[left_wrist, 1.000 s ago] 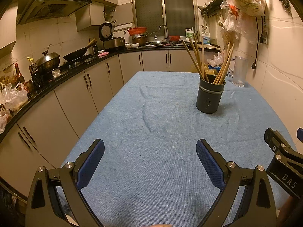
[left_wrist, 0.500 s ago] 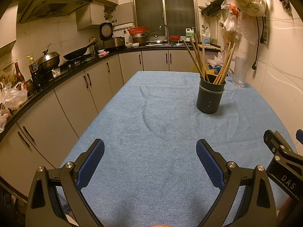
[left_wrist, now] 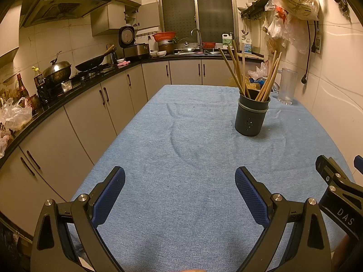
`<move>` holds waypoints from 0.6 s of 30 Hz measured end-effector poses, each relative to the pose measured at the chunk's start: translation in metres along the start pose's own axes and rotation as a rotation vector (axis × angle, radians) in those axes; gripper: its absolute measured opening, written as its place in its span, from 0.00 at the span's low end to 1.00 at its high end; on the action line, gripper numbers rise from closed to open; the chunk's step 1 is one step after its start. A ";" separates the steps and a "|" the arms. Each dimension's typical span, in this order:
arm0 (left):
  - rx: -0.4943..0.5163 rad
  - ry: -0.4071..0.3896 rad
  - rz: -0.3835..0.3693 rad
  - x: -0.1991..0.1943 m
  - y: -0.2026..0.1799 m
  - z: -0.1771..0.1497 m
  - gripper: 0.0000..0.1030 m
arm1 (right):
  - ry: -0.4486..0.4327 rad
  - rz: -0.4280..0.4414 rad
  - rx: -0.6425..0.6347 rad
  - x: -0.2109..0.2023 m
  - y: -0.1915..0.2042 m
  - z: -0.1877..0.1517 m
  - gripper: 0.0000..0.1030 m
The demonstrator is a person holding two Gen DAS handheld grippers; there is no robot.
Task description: Organize utensils
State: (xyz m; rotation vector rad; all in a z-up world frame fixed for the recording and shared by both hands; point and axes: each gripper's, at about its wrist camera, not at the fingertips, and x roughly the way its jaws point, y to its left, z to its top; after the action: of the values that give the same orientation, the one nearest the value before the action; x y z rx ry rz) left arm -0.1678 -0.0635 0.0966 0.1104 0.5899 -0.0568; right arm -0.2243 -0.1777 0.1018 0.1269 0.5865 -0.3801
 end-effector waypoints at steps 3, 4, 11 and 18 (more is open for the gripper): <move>0.000 0.000 -0.001 0.000 0.000 0.000 0.94 | 0.000 0.000 0.000 0.000 0.000 0.000 1.00; 0.001 0.000 -0.001 0.000 0.000 0.000 0.94 | 0.000 0.000 0.000 0.000 0.000 0.000 1.00; -0.003 0.001 -0.001 0.000 0.001 0.000 0.94 | 0.003 0.001 0.001 0.001 0.000 0.001 1.00; -0.003 0.002 0.000 0.000 -0.001 0.000 0.94 | 0.004 0.002 0.001 0.001 0.000 0.001 1.00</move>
State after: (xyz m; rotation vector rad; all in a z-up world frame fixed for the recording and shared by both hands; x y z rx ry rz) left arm -0.1681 -0.0641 0.0963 0.1073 0.5921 -0.0555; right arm -0.2232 -0.1784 0.1018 0.1290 0.5900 -0.3784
